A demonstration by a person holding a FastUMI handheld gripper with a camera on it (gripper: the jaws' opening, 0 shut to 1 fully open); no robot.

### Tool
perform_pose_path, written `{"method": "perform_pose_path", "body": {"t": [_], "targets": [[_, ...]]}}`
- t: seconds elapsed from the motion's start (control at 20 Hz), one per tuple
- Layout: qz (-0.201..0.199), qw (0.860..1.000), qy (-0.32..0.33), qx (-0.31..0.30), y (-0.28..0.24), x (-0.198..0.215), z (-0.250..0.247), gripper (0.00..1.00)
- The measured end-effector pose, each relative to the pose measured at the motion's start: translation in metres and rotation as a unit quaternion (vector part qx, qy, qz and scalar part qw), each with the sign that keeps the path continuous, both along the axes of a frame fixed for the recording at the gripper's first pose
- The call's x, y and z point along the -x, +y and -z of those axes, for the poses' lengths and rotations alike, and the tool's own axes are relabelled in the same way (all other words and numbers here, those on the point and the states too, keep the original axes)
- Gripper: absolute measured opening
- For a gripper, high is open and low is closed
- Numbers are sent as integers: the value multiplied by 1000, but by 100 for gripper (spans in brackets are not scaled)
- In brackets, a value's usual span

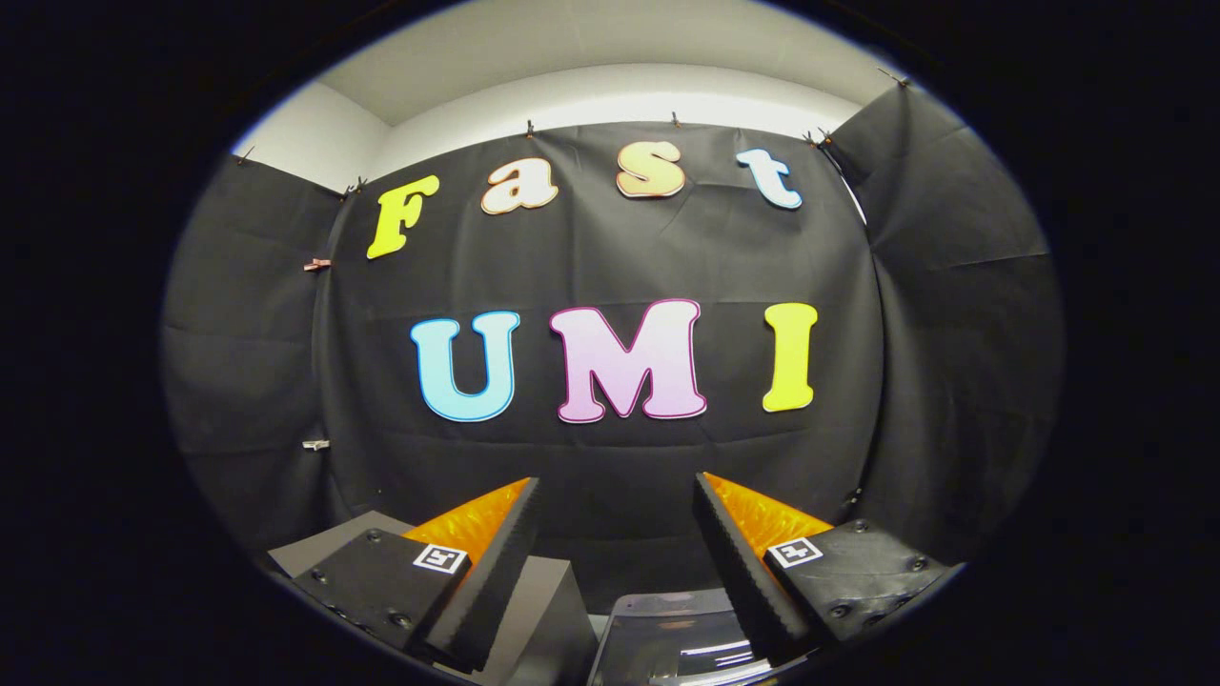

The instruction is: Put the clothes into the washing machine and then close the washing machine lid.

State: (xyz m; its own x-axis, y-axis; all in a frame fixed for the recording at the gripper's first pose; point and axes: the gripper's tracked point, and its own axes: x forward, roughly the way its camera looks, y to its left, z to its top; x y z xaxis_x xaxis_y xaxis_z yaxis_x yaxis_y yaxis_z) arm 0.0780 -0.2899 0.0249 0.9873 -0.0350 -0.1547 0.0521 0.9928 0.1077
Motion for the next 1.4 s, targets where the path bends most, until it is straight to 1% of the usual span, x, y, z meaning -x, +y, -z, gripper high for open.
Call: {"method": "perform_pose_path", "body": {"t": [0.2, 0.4, 0.75, 0.9, 1.4], "targets": [[-5, 1000, -3, 0, 5, 2, -2, 99], [-2, 1000, 8, -2, 4, -10, 23, 99], [-16, 1000, 16, 8, 18, -4, 35, 99], [-15, 1000, 23, 12, 17, -5, 41, 99], [-17, 1000, 18, 6, 23, -4, 35, 99]]}}
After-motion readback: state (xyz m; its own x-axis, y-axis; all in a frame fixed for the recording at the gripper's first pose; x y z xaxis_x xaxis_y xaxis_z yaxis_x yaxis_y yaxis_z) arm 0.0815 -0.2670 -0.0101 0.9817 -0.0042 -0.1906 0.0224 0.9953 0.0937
